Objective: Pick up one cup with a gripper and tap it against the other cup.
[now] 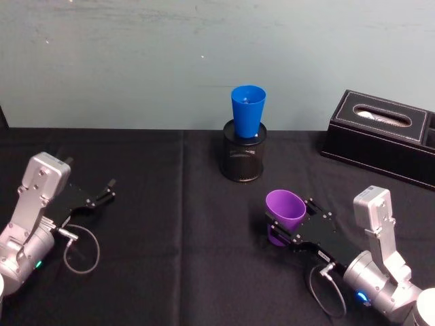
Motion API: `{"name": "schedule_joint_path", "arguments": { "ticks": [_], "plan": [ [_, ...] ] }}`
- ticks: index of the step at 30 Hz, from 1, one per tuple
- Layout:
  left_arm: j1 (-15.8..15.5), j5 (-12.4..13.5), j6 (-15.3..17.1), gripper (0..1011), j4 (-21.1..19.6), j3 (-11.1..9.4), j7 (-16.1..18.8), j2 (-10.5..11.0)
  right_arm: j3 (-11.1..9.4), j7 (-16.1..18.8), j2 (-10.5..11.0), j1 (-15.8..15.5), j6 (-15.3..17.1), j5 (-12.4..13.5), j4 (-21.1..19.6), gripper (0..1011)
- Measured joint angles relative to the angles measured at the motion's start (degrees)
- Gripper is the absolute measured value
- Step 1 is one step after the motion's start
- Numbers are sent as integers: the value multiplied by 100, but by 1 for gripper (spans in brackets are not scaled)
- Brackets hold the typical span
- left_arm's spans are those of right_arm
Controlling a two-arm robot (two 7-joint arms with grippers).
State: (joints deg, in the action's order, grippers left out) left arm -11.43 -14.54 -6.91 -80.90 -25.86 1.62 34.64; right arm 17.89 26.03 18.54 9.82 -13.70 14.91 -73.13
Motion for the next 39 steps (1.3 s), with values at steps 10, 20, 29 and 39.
{"name": "schedule_joint_path", "arguments": {
  "ticks": [10, 20, 29, 39],
  "plan": [
    [0, 0, 0, 1012, 0, 0, 0, 0, 0, 1, 0, 0, -1, 0, 0, 729],
    [0, 0, 0, 1011, 0, 0, 0, 0, 0, 1, 0, 0, -1, 0, 0, 917],
    [0, 0, 0, 1011, 0, 0, 0, 0, 0, 0, 0, 0, -1, 0, 1, 1002],
    [0, 0, 0, 1011, 0, 0, 0, 0, 0, 0, 0, 0, -1, 0, 0, 1003]
  ]
}}
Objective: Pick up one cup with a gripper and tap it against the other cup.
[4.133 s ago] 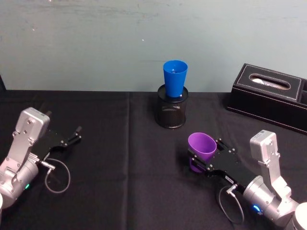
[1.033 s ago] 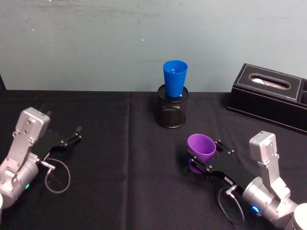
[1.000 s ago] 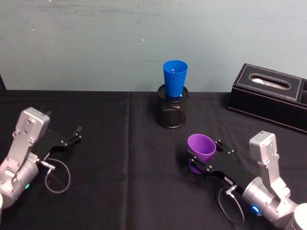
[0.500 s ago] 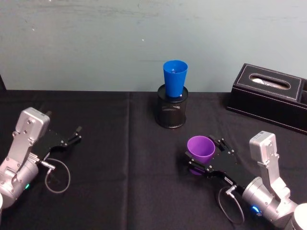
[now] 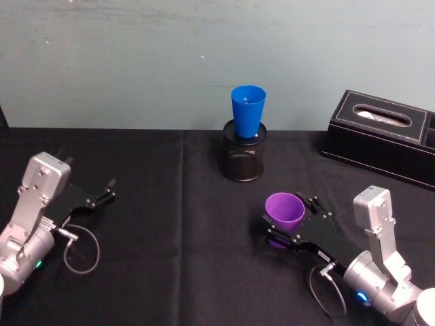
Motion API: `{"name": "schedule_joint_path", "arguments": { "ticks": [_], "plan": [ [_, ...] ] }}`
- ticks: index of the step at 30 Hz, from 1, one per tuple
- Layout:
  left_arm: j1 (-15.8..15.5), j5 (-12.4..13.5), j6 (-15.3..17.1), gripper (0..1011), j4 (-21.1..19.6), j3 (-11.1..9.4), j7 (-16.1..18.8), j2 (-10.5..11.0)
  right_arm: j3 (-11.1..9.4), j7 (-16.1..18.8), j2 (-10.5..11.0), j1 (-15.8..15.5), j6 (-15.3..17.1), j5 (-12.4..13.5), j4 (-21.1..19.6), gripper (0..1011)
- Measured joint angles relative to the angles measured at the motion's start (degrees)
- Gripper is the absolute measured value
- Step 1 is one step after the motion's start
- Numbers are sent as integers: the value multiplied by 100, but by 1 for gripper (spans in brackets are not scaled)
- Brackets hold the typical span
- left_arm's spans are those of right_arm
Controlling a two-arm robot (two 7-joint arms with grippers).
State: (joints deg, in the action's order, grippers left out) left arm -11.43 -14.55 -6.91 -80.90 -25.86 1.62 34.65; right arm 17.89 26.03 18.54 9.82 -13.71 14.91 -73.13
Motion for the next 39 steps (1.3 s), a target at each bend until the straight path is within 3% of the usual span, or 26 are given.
{"name": "schedule_joint_path", "arguments": {
  "ticks": [14, 26, 34, 39],
  "plan": [
    [0, 0, 0, 1011, 0, 0, 0, 0, -36, -60, 17, -74, -11, -10, -193, 1002],
    [0, 0, 0, 1011, 0, 0, 0, 0, -150, -116, 55, -182, -237, -19, -467, 1003],
    [0, 0, 0, 1011, 0, 0, 0, 0, -235, -548, -34, -254, -329, -416, -570, 1003],
    [0, 0, 0, 1011, 0, 0, 0, 0, -406, -895, -131, -394, -348, -592, -695, 1003]
  ]
}}
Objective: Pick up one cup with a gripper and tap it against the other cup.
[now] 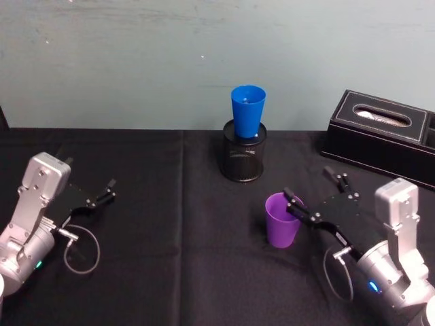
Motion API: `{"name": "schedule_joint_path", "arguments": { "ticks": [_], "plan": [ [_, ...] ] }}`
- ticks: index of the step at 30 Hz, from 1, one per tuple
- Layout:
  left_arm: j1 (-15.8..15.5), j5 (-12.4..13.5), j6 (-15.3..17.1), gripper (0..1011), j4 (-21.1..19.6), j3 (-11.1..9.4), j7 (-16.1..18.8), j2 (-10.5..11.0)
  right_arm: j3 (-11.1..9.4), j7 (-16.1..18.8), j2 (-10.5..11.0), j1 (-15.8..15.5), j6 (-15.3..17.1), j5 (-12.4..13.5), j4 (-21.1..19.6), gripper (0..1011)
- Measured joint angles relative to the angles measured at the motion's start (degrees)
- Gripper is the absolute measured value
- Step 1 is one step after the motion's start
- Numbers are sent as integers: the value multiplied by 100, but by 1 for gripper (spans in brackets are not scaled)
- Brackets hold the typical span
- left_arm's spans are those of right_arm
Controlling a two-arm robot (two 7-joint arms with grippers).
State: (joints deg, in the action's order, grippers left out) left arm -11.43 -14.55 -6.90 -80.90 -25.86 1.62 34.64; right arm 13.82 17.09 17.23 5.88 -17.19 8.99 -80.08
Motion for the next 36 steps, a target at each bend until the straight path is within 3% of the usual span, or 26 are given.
{"name": "schedule_joint_path", "arguments": {
  "ticks": [6, 14, 36],
  "plan": [
    [0, 0, 0, 1011, 0, 0, 0, 0, -315, -363, -138, -227, -36, -71, -150, 1003],
    [0, 0, 0, 1011, 0, 0, 0, 0, -583, -566, -272, -357, 28, -84, -146, 1003],
    [0, 0, 0, 1011, 0, 0, 0, 0, -749, -563, -498, -230, 209, -305, 304, 1003]
  ]
}}
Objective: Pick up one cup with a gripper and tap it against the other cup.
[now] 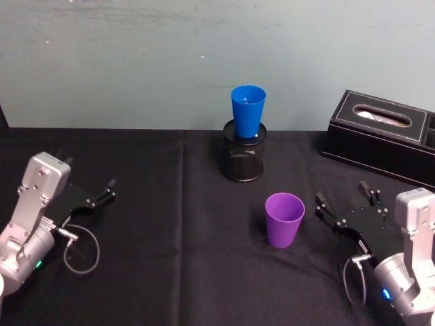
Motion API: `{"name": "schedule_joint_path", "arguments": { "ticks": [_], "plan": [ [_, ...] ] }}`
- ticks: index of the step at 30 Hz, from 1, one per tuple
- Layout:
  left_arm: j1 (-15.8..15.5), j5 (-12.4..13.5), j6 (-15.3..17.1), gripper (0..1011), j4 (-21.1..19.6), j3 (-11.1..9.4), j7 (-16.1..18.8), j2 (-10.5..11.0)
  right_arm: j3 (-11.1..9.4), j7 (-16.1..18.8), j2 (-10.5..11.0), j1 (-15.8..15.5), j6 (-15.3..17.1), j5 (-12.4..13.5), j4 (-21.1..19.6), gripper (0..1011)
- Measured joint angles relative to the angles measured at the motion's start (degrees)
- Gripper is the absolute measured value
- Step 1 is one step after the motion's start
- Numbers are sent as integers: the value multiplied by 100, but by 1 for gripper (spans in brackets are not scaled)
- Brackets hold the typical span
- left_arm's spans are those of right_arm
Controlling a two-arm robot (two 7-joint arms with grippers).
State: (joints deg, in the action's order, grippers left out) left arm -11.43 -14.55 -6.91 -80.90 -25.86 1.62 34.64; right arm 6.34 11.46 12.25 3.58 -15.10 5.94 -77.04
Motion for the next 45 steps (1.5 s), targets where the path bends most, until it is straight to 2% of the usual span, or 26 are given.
{"name": "schedule_joint_path", "arguments": {
  "ticks": [45],
  "plan": [
    [0, 0, 0, 1011, 0, 0, 0, 0, 27, 13, 19, -6, -4, 33, -39, 1003]
  ]
}}
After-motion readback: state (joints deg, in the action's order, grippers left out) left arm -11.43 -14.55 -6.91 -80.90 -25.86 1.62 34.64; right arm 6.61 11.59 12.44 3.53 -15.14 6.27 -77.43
